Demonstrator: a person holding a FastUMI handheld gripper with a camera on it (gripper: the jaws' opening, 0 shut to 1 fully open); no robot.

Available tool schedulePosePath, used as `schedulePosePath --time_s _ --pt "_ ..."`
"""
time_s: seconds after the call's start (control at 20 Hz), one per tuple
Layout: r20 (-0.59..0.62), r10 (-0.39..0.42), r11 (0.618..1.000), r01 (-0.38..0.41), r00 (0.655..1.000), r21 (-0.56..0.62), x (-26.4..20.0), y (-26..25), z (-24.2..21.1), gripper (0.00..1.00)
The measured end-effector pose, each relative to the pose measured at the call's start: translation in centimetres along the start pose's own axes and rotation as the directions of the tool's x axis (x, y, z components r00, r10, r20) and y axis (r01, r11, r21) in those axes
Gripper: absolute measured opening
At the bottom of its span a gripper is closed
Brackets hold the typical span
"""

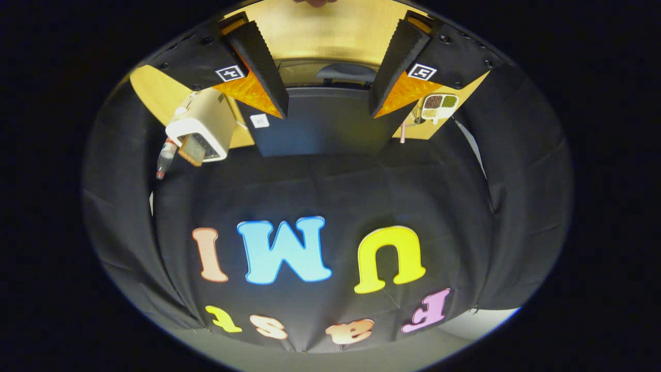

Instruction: Open the toaster oven, put the food inside, and close the toaster oven door.

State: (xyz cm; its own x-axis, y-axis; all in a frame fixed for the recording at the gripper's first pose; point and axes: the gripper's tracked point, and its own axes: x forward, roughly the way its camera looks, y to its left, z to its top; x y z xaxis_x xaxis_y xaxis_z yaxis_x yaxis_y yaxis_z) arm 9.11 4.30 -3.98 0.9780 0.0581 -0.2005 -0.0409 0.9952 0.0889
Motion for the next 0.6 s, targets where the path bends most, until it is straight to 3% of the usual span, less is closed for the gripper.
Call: schedulePosePath --time_s 0.3,0.6 --pt "0.198 -0.088 0.994 0.099 0.976 -0.049 -6.4 -8.3 4.7 0.98" --pt "0.198 -0.191 0.981 0.194 0.961 0.006 -12.0 -15.3 3.1 0.98"
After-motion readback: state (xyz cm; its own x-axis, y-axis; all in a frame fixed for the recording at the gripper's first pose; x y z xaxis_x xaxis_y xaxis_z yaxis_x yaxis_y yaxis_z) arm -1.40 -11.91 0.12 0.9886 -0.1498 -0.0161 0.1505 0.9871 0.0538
